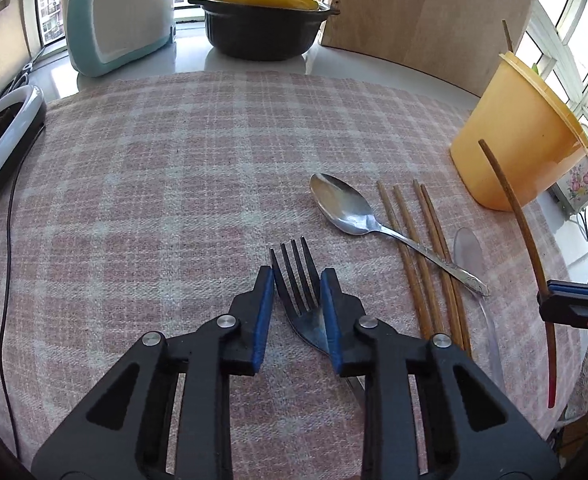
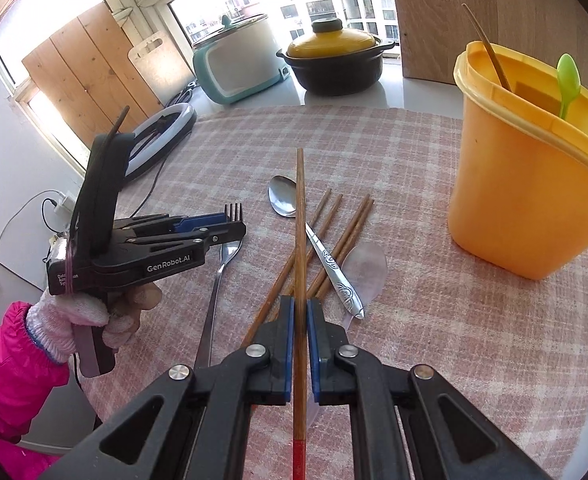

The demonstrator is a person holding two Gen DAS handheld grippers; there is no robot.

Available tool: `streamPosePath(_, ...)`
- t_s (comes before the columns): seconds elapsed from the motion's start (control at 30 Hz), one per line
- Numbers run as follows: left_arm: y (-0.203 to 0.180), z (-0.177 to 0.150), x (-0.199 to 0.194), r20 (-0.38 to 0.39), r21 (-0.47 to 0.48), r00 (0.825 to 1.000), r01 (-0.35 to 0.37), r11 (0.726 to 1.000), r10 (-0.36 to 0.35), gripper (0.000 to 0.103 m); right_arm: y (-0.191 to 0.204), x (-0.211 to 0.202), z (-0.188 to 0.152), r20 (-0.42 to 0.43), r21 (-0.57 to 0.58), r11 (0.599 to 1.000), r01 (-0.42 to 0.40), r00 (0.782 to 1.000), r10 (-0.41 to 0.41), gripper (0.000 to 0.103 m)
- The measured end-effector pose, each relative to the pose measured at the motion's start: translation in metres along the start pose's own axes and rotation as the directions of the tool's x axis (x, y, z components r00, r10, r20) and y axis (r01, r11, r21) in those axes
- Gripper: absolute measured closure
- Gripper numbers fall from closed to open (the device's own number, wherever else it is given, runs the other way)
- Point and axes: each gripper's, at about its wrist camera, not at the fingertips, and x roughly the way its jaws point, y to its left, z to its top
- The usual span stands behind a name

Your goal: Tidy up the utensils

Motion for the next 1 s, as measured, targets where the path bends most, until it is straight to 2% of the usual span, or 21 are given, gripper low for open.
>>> streamPosePath(0.2,-0.009,0.000,0.001,0.017,0.036,1.000,0.017,0.999,-0.018,0.099,-0.005,-0.003,-0.003,-0.001,0.016,1.000,0.009,1.000,-0.009,0.099)
streamPosePath(0.3,-0.017,0.002,0.003,0.014,0.076,1.000,-0.005,0.997,0.004,0.099,-0.006,-0.005,-0.005,-0.003,0.016,1.000,0.013,1.000,-0.013,0.099)
streamPosePath(0.5,-0.028,0.015,0.015,-0.062,0.151,0.998,-0.019,0.988,0.028,0.099,-0.009,-0.008,-0.006,-0.001,0.021,1.000,0.020,1.000,-0.020,0.099)
streamPosePath(0.63,-0.032,0.015,0.013,-0.069,0.189,0.997,-0.031,0.981,0.044,0.101,-0.010,-0.011,-0.006,0.007,0.019,1.000,0.023,1.000,-0.023,0.099)
streamPosePath(0.73,-0.027,0.014,-0.004,-0.035,0.122,0.999,0.004,0.992,0.000,0.103,-0.012,-0.018,-0.006,0.028,0.030,0.999,0.024,0.999,-0.025,0.099)
streamPosePath(0.87,-0.023,0.019,-0.036,0.053,0.057,0.998,0.042,0.998,-0.045,0.103,-0.014,-0.032,-0.006,0.064,0.044,0.999,0.023,0.998,-0.026,0.099)
streamPosePath(1.0,-0.025,0.027,-0.064,0.129,0.041,0.990,0.047,0.998,-0.052,0.103,-0.017,-0.046,-0.003,0.104,0.050,0.998,0.029,0.994,-0.034,0.099)
